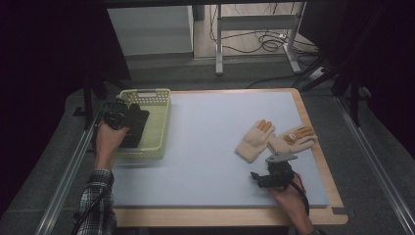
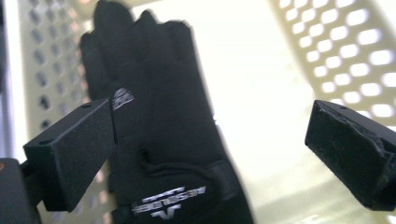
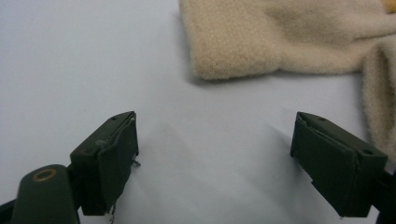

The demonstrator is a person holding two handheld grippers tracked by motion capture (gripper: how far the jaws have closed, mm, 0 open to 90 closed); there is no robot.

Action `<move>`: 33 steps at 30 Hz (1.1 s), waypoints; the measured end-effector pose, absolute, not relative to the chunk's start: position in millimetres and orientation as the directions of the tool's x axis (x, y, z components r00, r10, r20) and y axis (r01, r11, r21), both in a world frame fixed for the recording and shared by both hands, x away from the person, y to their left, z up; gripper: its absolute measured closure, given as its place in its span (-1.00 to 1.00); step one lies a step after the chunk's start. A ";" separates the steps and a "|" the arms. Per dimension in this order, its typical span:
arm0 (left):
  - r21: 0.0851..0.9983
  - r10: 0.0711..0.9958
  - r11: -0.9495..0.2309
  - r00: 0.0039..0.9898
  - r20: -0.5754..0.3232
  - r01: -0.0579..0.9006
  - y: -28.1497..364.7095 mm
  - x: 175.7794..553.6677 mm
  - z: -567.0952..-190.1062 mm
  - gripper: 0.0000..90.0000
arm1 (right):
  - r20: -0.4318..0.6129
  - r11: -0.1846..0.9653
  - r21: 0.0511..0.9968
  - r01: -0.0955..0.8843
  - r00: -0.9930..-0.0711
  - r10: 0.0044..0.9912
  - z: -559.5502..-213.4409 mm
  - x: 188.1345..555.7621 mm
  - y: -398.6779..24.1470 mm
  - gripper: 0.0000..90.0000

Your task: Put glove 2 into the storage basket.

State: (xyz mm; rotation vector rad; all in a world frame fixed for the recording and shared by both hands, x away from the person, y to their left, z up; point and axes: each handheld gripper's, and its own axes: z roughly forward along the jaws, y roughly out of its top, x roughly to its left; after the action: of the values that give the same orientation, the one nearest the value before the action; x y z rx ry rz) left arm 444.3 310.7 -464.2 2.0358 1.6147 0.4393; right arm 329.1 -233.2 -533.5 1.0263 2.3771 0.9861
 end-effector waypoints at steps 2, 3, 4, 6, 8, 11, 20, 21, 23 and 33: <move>0.601 0.958 -0.184 0.278 -0.067 0.778 304.4 438.6 -460.4 -0.94 | -0.056 0.490 0.724 0.485 -0.667 0.743 -533.5 329.1 -233.2 -0.67; 0.601 0.958 -0.184 0.278 -0.067 0.778 304.4 438.6 -460.4 -0.94 | -0.056 0.490 0.724 0.485 -0.667 0.743 -533.5 329.1 -233.2 -0.67; 0.624 0.950 -0.201 0.307 -0.065 0.755 298.7 435.2 -458.3 -0.94 | -0.056 0.490 0.724 0.485 -0.667 0.743 -533.5 329.1 -233.2 -0.67; 0.640 0.941 -0.218 0.332 -0.062 0.737 292.4 432.1 -456.0 -0.94 | -0.056 0.490 0.724 0.485 -0.667 0.743 -533.5 329.1 -233.2 -0.67; 0.650 0.935 -0.228 0.349 -0.061 0.725 288.4 430.3 -454.6 -0.94 | -0.057 0.490 0.724 0.485 -0.667 0.743 -533.5 329.1 -233.2 -0.67; 0.673 0.923 -0.245 0.380 -0.058 0.698 278.1 426.2 -451.0 -0.94 | -0.056 0.490 0.725 0.485 -0.667 0.743 -533.5 329.0 -233.2 -0.67; 0.718 0.857 -0.325 0.513 -0.052 0.616 233.6 406.0 -441.1 -0.94 | -0.056 0.490 0.724 0.485 -0.667 0.743 -533.5 328.9 -233.2 -0.67; 0.718 0.857 -0.325 0.513 -0.052 0.616 233.6 406.0 -441.1 -0.94 | -0.056 0.490 0.724 0.485 -0.667 0.743 -533.5 328.9 -233.2 -0.67; 0.725 0.838 -0.345 0.543 -0.047 0.596 221.0 399.2 -441.5 -0.94 | -0.057 0.490 0.724 0.485 -0.667 0.743 -533.5 328.9 -233.2 -0.67; 0.760 0.764 -0.413 0.645 -0.011 0.502 169.8 366.2 -449.9 -1.00 | -0.056 0.490 0.724 0.486 -0.666 0.744 -533.4 328.7 -233.1 -0.67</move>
State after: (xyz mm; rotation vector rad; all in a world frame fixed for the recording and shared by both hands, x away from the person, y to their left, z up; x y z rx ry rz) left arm 366.2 169.8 -449.9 2.0995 0.9821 0.4379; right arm 328.7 -233.1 -533.4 1.0278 2.3767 0.9851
